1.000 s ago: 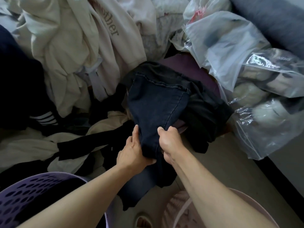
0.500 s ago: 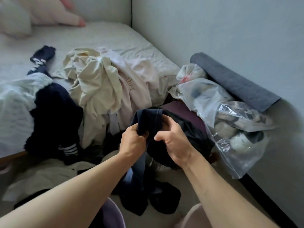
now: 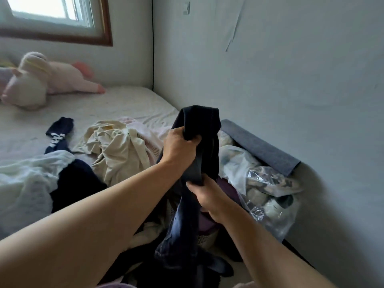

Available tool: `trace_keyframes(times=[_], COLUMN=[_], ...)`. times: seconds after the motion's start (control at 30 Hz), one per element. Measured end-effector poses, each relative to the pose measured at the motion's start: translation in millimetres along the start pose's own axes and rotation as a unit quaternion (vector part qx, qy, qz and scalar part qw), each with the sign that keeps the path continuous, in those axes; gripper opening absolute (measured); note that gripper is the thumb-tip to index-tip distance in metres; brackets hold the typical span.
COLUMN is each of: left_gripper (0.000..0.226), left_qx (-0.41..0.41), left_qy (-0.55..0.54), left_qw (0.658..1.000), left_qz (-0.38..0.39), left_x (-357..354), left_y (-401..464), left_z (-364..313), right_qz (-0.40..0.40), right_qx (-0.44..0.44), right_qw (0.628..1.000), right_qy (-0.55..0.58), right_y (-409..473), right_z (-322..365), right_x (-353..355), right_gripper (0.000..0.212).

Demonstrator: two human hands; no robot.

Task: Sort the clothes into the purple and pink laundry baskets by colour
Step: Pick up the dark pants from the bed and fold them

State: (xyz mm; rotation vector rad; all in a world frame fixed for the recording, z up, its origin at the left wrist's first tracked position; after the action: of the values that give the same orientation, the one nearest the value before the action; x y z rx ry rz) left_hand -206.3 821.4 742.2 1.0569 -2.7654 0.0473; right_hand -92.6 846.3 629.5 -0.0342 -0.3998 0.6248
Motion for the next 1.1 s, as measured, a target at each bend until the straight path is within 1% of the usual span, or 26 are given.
trace_keyframes(times=[0.07, 0.13, 0.17, 0.23, 0.37, 0.43, 0.47, 0.57, 0.63, 0.73, 0.77, 0.8, 0.87, 0.9, 0.97, 1.0, 1.03, 1.1], left_gripper=[0.015, 0.005, 0.009, 0.028, 0.039, 0.051, 0.051, 0.034, 0.024, 0.021, 0.017, 0.008, 0.024, 0.028, 0.028, 0.026, 0.024, 0.022], left_qx=[-0.018, -0.024, -0.019, -0.005, 0.034, 0.051, 0.053, 0.053, 0.052, 0.041, 0.038, 0.041, 0.056, 0.060, 0.066, 0.075, 0.084, 0.100], left_qy=[0.010, 0.009, 0.003, 0.017, 0.095, 0.154, 0.201, 0.314, 0.335, 0.354, 0.367, 0.367, 0.336, 0.317, 0.268, 0.225, 0.177, 0.088], left_qw=[1.000, 1.000, 1.000, 0.999, 0.988, 0.976, 0.966, 0.936, 0.930, 0.924, 0.920, 0.922, 0.938, 0.946, 0.961, 0.971, 0.980, 0.991], left_qz=[-0.004, 0.005, 0.015, 0.043, 0.116, 0.148, 0.150, 0.148, 0.141, 0.138, 0.132, 0.117, 0.062, 0.033, 0.000, -0.011, -0.018, -0.032], left_x=[6.7, 11.6, 12.8, 10.3, 0.2, -8.0, -10.4, -13.9, -12.4, -12.3, -12.6, -10.8, -2.4, 1.9, 7.8, 10.4, 12.1, 16.1], left_y=[-0.6, -0.8, -1.1, -5.0, -29.6, -43.3, -48.7, -56.1, -54.2, -55.5, -56.3, -57.2, -54.9, -51.9, -46.5, -44.6, -42.3, -36.1], left_z=[-27.0, -42.3, -47.2, -46.2, -24.3, -12.0, -8.8, -5.3, -8.1, -17.4, -18.9, -23.8, -30.9, -37.2, -53.0, -60.9, -68.0, -81.5], right_qz=[-0.039, -0.080, -0.098, -0.131, -0.186, -0.206, -0.213, -0.217, -0.219, -0.217, -0.212, -0.206, -0.194, -0.195, -0.187, -0.175, -0.167, -0.152], right_qx=[-0.013, -0.012, -0.004, 0.010, 0.063, 0.080, 0.090, 0.110, 0.124, 0.146, 0.151, 0.160, 0.174, 0.182, 0.201, 0.212, 0.220, 0.230], right_qw=[0.999, 0.996, 0.994, 0.990, 0.981, 0.975, 0.972, 0.960, 0.948, 0.925, 0.917, 0.908, 0.893, 0.886, 0.874, 0.871, 0.876, 0.906], right_qy=[0.003, 0.026, 0.038, 0.051, 0.005, 0.018, 0.035, 0.135, 0.195, 0.277, 0.301, 0.328, 0.368, 0.380, 0.402, 0.407, 0.396, 0.320], right_y=[-3.8, -7.0, -8.5, -12.9, -24.0, -31.3, -33.5, -40.6, -45.7, -47.9, -46.9, -46.2, -46.3, -47.4, -44.4, -41.3, -39.5, -39.7], right_z=[20.4, 40.3, 52.6, 75.6, 127.5, 148.2, 157.2, 185.2, 205.6, 230.2, 237.5, 245.9, 260.9, 267.6, 274.8, 275.9, 276.2, 273.5], right_x=[17.3, 38.1, 48.4, 67.6, 107.1, 122.6, 130.0, 145.0, 158.6, 179.6, 184.9, 190.5, 198.4, 202.6, 207.7, 209.1, 210.1, 209.1], right_gripper=[0.029, 0.023, 0.022, 0.022, 0.021, 0.020, 0.020, 0.017, 0.021, 0.029, 0.029, 0.028, 0.018, 0.016, 0.024, 0.029, 0.032, 0.041])
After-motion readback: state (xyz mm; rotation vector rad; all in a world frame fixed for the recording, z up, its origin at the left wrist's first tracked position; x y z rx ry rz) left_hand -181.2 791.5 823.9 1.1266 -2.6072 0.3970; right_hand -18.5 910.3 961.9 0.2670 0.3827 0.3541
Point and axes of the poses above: each hand's wrist, its own y-axis towards the middle knuckle, its own x-axis out of the back of the hand, z = x × y, the point moved 10 cm from there along y, towards the middle knuckle, and after that the axes turned 8 degrees about x, right-handed, at the moved point
